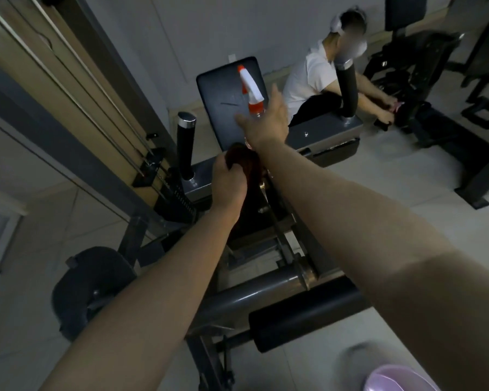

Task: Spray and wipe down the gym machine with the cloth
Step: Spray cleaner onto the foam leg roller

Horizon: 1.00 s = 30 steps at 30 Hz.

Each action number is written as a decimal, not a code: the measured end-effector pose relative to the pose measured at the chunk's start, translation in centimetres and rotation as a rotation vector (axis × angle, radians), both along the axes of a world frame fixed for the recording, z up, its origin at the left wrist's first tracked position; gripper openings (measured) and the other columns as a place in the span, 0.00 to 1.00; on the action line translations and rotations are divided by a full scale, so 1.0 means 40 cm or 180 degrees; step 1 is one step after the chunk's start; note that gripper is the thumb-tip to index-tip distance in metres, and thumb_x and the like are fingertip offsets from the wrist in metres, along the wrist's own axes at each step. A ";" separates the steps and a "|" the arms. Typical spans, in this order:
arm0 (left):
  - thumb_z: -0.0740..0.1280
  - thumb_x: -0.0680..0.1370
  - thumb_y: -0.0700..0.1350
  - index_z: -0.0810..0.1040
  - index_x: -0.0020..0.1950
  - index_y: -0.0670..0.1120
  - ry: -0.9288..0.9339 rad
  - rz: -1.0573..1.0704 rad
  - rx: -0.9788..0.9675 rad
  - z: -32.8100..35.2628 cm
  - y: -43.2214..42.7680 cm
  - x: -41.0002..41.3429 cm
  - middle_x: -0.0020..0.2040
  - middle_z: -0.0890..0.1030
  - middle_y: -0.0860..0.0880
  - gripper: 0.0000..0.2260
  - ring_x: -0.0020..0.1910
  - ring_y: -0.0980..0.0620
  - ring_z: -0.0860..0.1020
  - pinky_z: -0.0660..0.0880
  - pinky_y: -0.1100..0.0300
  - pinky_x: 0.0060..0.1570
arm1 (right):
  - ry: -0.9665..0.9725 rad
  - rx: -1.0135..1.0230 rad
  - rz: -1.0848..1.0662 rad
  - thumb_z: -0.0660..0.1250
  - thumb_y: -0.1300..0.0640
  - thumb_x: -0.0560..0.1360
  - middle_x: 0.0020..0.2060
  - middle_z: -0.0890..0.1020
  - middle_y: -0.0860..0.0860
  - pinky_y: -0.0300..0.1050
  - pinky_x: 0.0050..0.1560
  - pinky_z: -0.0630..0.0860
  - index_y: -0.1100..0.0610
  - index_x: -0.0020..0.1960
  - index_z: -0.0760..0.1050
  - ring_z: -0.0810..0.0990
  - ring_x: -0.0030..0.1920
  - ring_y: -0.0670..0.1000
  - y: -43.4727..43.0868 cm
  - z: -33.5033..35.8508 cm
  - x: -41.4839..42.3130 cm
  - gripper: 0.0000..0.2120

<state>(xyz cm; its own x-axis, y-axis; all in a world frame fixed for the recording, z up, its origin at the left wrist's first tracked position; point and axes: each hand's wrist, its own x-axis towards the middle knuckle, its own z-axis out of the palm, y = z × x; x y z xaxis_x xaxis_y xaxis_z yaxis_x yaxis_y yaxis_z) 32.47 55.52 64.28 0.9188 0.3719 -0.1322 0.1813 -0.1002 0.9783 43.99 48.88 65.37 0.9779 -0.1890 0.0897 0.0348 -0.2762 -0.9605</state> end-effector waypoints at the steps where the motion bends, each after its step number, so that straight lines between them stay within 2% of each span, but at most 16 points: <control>1: 0.56 0.81 0.37 0.71 0.70 0.51 -0.0035 -0.0028 -0.0014 0.001 0.001 0.011 0.61 0.78 0.48 0.20 0.59 0.50 0.78 0.76 0.46 0.64 | 0.0009 -0.0054 0.0039 0.75 0.45 0.72 0.78 0.62 0.51 0.65 0.76 0.53 0.47 0.81 0.51 0.56 0.79 0.56 0.006 0.011 0.019 0.46; 4: 0.55 0.81 0.36 0.70 0.71 0.51 0.0027 0.0008 -0.0024 -0.014 0.005 0.036 0.61 0.78 0.48 0.20 0.58 0.49 0.78 0.75 0.45 0.64 | 0.0131 -0.0313 0.0020 0.70 0.42 0.75 0.69 0.70 0.51 0.66 0.74 0.53 0.43 0.75 0.64 0.64 0.73 0.57 0.029 0.010 0.053 0.31; 6: 0.54 0.81 0.36 0.71 0.71 0.51 0.0033 0.0087 -0.0083 -0.021 0.011 0.040 0.62 0.78 0.47 0.21 0.60 0.47 0.78 0.75 0.43 0.65 | 0.0035 -0.0531 -0.0123 0.67 0.42 0.76 0.63 0.72 0.52 0.62 0.71 0.60 0.48 0.65 0.74 0.68 0.68 0.58 0.045 0.003 0.052 0.20; 7: 0.54 0.81 0.36 0.71 0.70 0.51 0.0017 0.0144 -0.0115 -0.028 0.015 0.036 0.63 0.79 0.47 0.20 0.60 0.47 0.78 0.75 0.44 0.65 | -0.0047 -0.0548 -0.0114 0.67 0.43 0.77 0.61 0.72 0.53 0.59 0.69 0.64 0.50 0.63 0.75 0.69 0.65 0.58 0.051 -0.009 0.041 0.18; 10: 0.54 0.81 0.35 0.74 0.64 0.53 -0.0208 0.0235 -0.0316 -0.030 0.012 0.006 0.61 0.80 0.48 0.19 0.60 0.49 0.80 0.76 0.46 0.65 | -0.0462 -0.0373 0.0157 0.68 0.47 0.78 0.56 0.73 0.54 0.54 0.59 0.72 0.56 0.58 0.76 0.70 0.57 0.56 0.052 -0.028 -0.026 0.15; 12: 0.55 0.82 0.35 0.74 0.68 0.49 -0.0462 0.0245 -0.0523 -0.022 -0.004 -0.031 0.62 0.81 0.47 0.18 0.60 0.50 0.80 0.77 0.50 0.65 | -0.0865 -0.0248 0.0132 0.71 0.49 0.76 0.50 0.73 0.51 0.52 0.53 0.74 0.58 0.51 0.77 0.72 0.52 0.55 0.036 -0.023 -0.087 0.13; 14: 0.56 0.84 0.37 0.72 0.73 0.46 -0.0719 0.0213 -0.0678 -0.007 -0.030 -0.085 0.66 0.79 0.45 0.18 0.63 0.51 0.79 0.76 0.54 0.65 | -0.1333 -0.0338 -0.0103 0.72 0.46 0.74 0.45 0.75 0.51 0.51 0.47 0.74 0.58 0.46 0.78 0.74 0.47 0.55 0.010 0.014 -0.156 0.14; 16: 0.57 0.84 0.39 0.71 0.74 0.44 -0.0957 0.0157 -0.0745 0.013 -0.061 -0.151 0.69 0.77 0.45 0.18 0.65 0.53 0.78 0.75 0.57 0.66 | -0.1709 -0.0227 -0.0186 0.72 0.46 0.74 0.38 0.76 0.52 0.52 0.42 0.75 0.56 0.40 0.75 0.75 0.41 0.54 -0.032 0.059 -0.231 0.14; 17: 0.58 0.84 0.40 0.73 0.71 0.46 -0.1044 0.0162 -0.0731 0.021 -0.067 -0.180 0.67 0.78 0.46 0.16 0.65 0.54 0.78 0.75 0.58 0.66 | -0.1842 -0.0081 -0.0129 0.73 0.49 0.75 0.34 0.76 0.53 0.53 0.38 0.75 0.55 0.37 0.72 0.75 0.37 0.54 -0.050 0.072 -0.263 0.15; 19: 0.58 0.83 0.41 0.79 0.61 0.50 -0.1070 0.0243 -0.0628 0.031 -0.089 -0.248 0.57 0.83 0.52 0.12 0.59 0.57 0.80 0.76 0.62 0.59 | -0.1810 0.0066 0.0018 0.74 0.52 0.75 0.29 0.76 0.55 0.54 0.34 0.75 0.56 0.34 0.70 0.75 0.32 0.54 -0.094 0.087 -0.336 0.17; 20: 0.57 0.84 0.40 0.79 0.56 0.51 -0.1010 0.0279 -0.0577 0.026 -0.103 -0.285 0.52 0.84 0.54 0.12 0.54 0.58 0.81 0.76 0.64 0.54 | -0.1547 0.0048 0.0167 0.72 0.50 0.76 0.30 0.77 0.56 0.55 0.34 0.76 0.59 0.34 0.73 0.76 0.31 0.54 -0.116 0.079 -0.370 0.18; 22: 0.57 0.84 0.40 0.79 0.52 0.48 -0.0893 0.0257 -0.0502 0.003 -0.131 -0.359 0.45 0.83 0.55 0.11 0.47 0.58 0.81 0.76 0.64 0.49 | -0.0940 -0.0044 0.0504 0.66 0.42 0.78 0.33 0.79 0.53 0.54 0.37 0.78 0.61 0.42 0.78 0.77 0.33 0.50 -0.158 0.050 -0.444 0.21; 23: 0.57 0.84 0.40 0.78 0.50 0.47 -0.0822 0.0235 -0.0473 -0.015 -0.153 -0.400 0.43 0.82 0.55 0.11 0.45 0.58 0.80 0.76 0.64 0.48 | -0.0793 -0.0049 0.0589 0.63 0.39 0.78 0.34 0.80 0.52 0.53 0.38 0.78 0.60 0.44 0.79 0.78 0.34 0.49 -0.187 0.030 -0.487 0.23; 25: 0.56 0.85 0.39 0.77 0.49 0.46 -0.0659 0.0311 -0.0509 -0.059 -0.172 -0.458 0.42 0.81 0.54 0.11 0.43 0.58 0.79 0.76 0.62 0.47 | -0.0837 -0.0031 0.0618 0.61 0.41 0.78 0.35 0.80 0.53 0.55 0.37 0.79 0.59 0.46 0.79 0.79 0.35 0.52 -0.226 -0.018 -0.565 0.22; 27: 0.56 0.85 0.39 0.78 0.54 0.45 -0.0517 0.0471 -0.0621 -0.100 -0.207 -0.513 0.46 0.82 0.52 0.11 0.47 0.56 0.80 0.77 0.61 0.50 | -0.0460 0.0029 0.0742 0.61 0.43 0.79 0.41 0.83 0.54 0.56 0.44 0.81 0.57 0.56 0.80 0.82 0.40 0.55 -0.279 -0.062 -0.647 0.19; 30: 0.57 0.85 0.42 0.77 0.63 0.43 -0.0098 0.0632 -0.0708 -0.183 -0.270 -0.589 0.52 0.84 0.50 0.12 0.53 0.53 0.82 0.78 0.61 0.53 | 0.0239 -0.0032 0.0936 0.60 0.43 0.82 0.53 0.81 0.55 0.47 0.56 0.75 0.52 0.70 0.74 0.79 0.54 0.54 -0.352 -0.159 -0.759 0.21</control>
